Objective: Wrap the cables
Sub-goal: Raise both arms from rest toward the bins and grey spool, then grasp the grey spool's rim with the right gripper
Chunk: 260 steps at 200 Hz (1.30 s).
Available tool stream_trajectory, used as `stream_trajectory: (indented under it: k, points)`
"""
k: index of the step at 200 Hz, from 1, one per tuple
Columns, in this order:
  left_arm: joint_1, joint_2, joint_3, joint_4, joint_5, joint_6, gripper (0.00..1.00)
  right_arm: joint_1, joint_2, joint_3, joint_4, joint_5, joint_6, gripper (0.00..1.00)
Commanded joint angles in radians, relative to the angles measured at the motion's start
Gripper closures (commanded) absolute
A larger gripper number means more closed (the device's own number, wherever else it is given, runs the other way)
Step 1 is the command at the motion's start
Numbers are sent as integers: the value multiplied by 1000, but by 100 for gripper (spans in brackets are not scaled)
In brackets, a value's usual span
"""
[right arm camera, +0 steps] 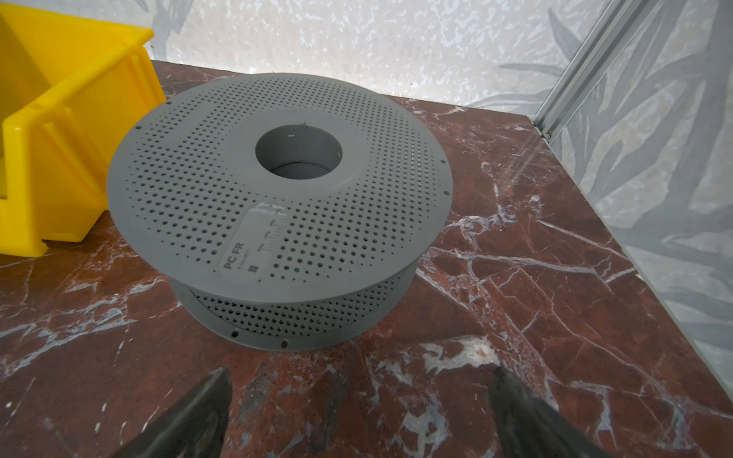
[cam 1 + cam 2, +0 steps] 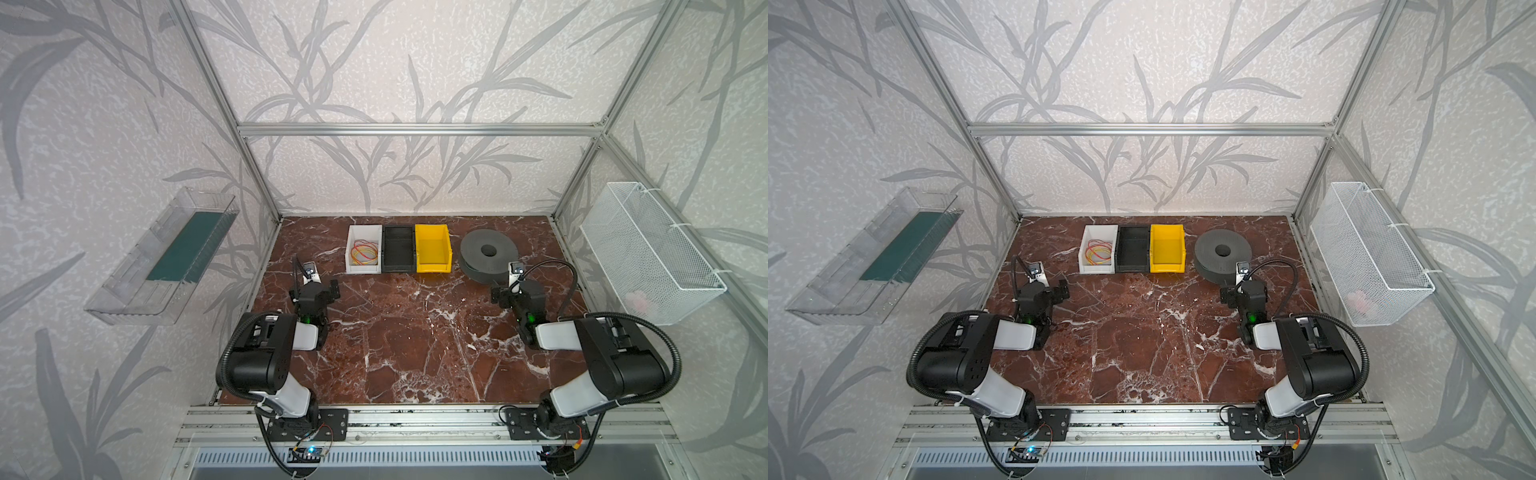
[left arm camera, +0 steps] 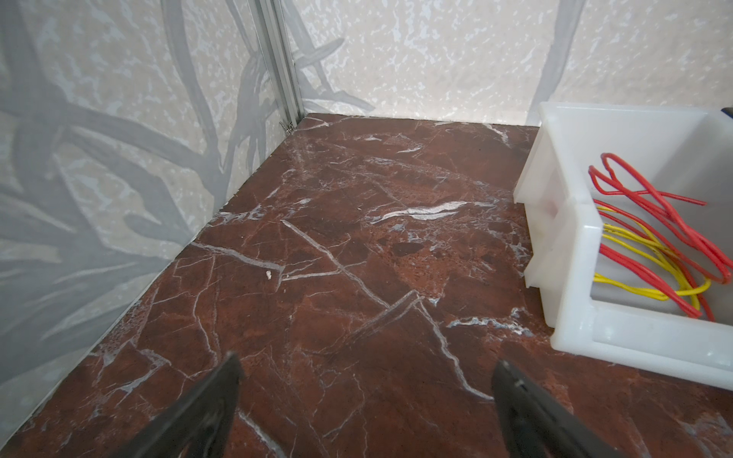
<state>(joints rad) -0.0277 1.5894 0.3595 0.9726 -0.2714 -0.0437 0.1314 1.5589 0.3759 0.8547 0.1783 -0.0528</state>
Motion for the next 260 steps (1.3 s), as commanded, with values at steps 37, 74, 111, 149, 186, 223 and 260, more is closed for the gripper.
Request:
stream_trajectory:
  k: [37, 74, 111, 149, 186, 223, 260]
  points:
    - [9, -41, 18, -20, -65, -13, 1, -12, -46, 9, 36, 59, 32, 1]
    - [5, -214, 325, -691, -192, -61, 1, -28, -325, 143, -409, 4, 128, 1]
    - [-12, -300, 582, -1258, -152, -277, 17, -193, -455, 244, -651, -420, 407, 1]
    - [-78, -394, 672, -1555, -71, -398, 24, -193, -596, 252, -790, -578, 483, 36]
    - [-153, -500, 649, -1662, 12, -451, 13, -183, -706, 348, -1067, -543, 455, 30]
    - [-196, -568, 643, -1736, 21, -487, 12, -188, -730, 325, -1094, -585, 468, 13]
    - [-204, -601, 627, -1754, 71, -454, 2, -152, -673, 248, -1000, -618, 514, 8]
